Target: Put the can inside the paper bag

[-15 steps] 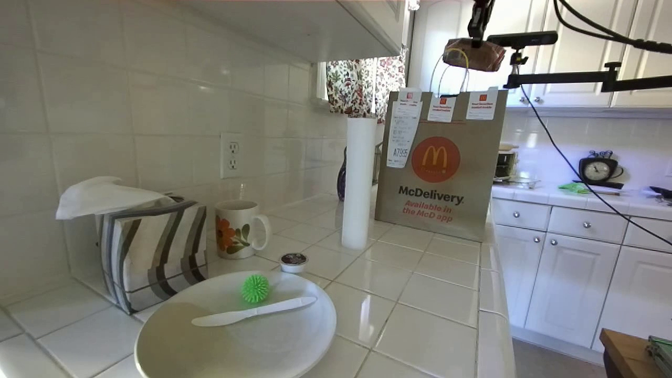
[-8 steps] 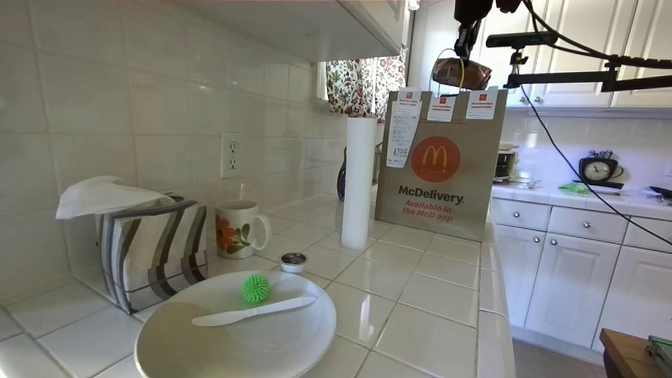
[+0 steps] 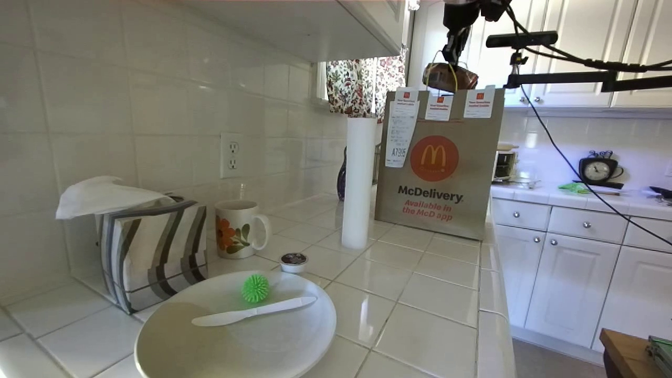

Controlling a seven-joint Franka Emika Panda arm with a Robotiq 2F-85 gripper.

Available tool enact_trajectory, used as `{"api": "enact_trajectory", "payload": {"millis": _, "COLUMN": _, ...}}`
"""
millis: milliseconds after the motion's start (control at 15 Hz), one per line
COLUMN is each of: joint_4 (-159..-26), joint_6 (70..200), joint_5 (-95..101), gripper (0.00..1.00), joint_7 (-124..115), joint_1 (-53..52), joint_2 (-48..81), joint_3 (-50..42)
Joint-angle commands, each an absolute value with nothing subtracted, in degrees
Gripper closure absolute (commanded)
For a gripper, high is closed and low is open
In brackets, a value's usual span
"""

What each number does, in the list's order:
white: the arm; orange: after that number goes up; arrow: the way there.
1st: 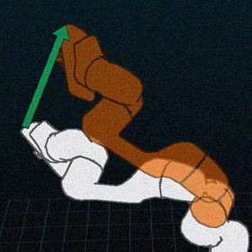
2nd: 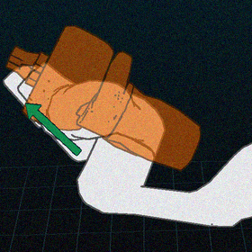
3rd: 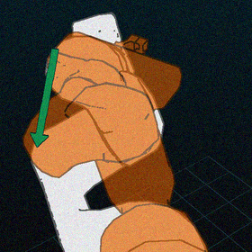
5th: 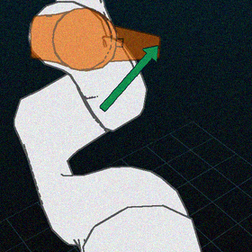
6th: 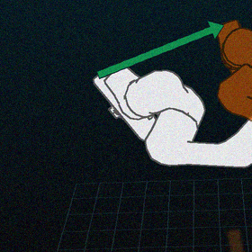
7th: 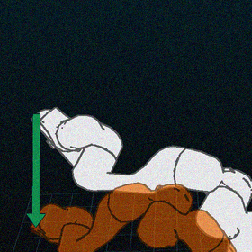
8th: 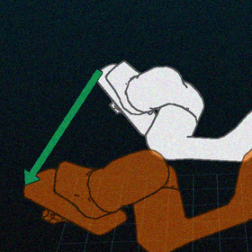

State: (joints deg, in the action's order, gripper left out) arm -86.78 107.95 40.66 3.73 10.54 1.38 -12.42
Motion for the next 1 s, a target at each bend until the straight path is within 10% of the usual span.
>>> {"api": "enact_trajectory", "payload": {"millis": 0, "joint_4": -83.6, "joint_6": 110.2, "joint_5": 38.2, "gripper": 0.99, "joint_7": 3.0, "joint_1": 11.8, "joint_2": 4.5, "joint_3": -12.8}}
{"api": "enact_trajectory", "payload": {"millis": 333, "joint_4": -84.8, "joint_6": 111.5, "joint_5": 36.8, "gripper": 0.99, "joint_7": 2.6, "joint_1": 12.1, "joint_2": 4.9, "joint_3": -12.8}}
{"api": "enact_trajectory", "payload": {"millis": 400, "joint_4": -84.9, "joint_6": 111.4, "joint_5": 36.5, "gripper": 0.73, "joint_7": 2.6, "joint_1": 12.2, "joint_2": 4.9, "joint_3": -12.7}}
{"api": "enact_trajectory", "payload": {"millis": 933, "joint_4": -81.0, "joint_6": 100.0, "joint_5": 34.2, "gripper": 0.23, "joint_7": 8.7, "joint_1": 9.8, "joint_2": -1.2, "joint_3": -10.3}}
